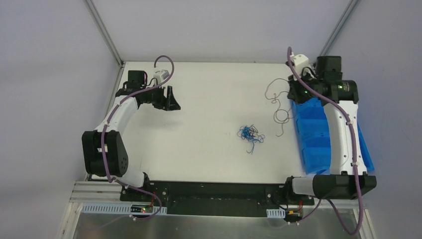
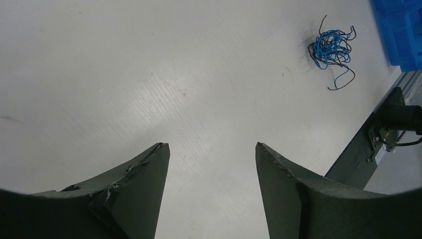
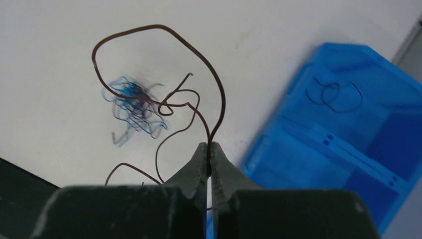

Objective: Untangle the cables

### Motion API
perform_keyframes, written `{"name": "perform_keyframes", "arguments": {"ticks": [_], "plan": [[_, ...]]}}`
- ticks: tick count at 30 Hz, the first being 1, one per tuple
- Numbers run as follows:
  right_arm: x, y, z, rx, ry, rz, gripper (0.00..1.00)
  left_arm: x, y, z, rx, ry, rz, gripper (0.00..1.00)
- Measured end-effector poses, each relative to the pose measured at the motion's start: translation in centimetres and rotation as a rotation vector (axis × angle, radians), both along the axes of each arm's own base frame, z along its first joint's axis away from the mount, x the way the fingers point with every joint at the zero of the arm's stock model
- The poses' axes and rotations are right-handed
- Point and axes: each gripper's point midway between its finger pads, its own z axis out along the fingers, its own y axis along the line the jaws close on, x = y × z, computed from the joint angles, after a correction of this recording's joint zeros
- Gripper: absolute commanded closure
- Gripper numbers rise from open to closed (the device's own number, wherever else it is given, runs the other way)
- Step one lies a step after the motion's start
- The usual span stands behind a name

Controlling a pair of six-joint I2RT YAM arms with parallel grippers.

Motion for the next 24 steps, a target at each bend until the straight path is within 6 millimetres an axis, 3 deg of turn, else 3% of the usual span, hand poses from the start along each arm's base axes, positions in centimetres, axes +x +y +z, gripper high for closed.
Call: {"name": "perform_keyframes", "arguments": {"ticks": [3,9,17,24], "plan": [[-0.4,-5.7,-1.4,-0.054,-0.006,-0.116,1.0,0.5,-0.3,-0.5,-0.004,0.01,-0.003,0.34],[0.9,-13.5,-3.5,-0.136,-0.061,-0.247,1.0,0.7,-1.1,-1.3,-0.01,0.037,-0.01,0.34],[3.5,-20.3,-5.7,-0.224,-0.143,-0.29,1.0,1.0,-1.0,-1.4,-0.002,0.036,0.003,0.33],[4.4,-22.8,-7.4,-0.245,-0.138,-0.289,1.0,1.9,-1.1,-1.4,-0.009,0.049,0.013,0.31]]}}
